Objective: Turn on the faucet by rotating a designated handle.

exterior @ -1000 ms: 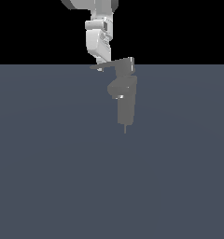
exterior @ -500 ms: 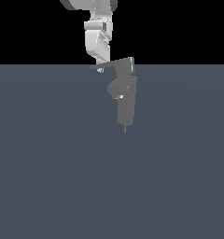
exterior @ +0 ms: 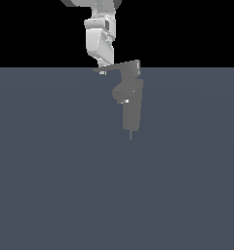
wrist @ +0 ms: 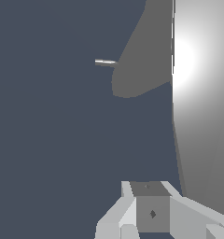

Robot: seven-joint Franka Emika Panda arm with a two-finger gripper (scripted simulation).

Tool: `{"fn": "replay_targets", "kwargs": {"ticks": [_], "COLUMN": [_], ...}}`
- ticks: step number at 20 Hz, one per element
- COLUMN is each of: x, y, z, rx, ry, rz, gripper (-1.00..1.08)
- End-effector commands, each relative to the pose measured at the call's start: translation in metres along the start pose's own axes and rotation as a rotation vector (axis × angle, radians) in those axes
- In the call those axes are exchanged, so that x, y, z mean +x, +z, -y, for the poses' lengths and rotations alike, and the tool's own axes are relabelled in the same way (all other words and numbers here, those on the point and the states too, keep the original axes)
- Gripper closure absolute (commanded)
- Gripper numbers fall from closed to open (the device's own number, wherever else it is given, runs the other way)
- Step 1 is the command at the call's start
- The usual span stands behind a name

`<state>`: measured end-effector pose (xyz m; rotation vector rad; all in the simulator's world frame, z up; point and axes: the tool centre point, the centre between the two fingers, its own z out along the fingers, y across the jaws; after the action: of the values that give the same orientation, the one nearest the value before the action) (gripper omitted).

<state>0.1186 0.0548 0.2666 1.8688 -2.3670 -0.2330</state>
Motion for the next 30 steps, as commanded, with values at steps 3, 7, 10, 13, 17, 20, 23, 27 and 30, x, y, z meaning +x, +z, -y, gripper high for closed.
{"fn": "replay_targets", "kwargs": {"ticks": [3, 7, 10, 13, 17, 20, 23, 27, 30], "x": [0.001, 0.000, 0.000, 0.000, -0.001, -0.001, -0.001, -0.001, -0.002], "y": [0.000, 0.000, 0.000, 0.000, 0.000, 0.000, 0.000, 0.000, 0.000], "z": [-0.011, -0.020, -0.026, -0.033, -0.043, -0.050, -0.057, -0.067, -0.075], "rx": [-0.005, -0.005, -0.005, -0.005, -0.005, -0.004, -0.004, -0.004, -0.004], "ry": [0.001, 0.001, 0.001, 0.001, 0.001, 0.002, 0.002, 0.002, 0.002], "rz": [-0.001, -0.001, -0.001, -0.001, -0.001, -0.001, -0.001, -0.001, -0.001], "gripper": [1.08, 1.08, 1.08, 1.08, 1.08, 1.08, 1.08, 1.08, 1.08]}}
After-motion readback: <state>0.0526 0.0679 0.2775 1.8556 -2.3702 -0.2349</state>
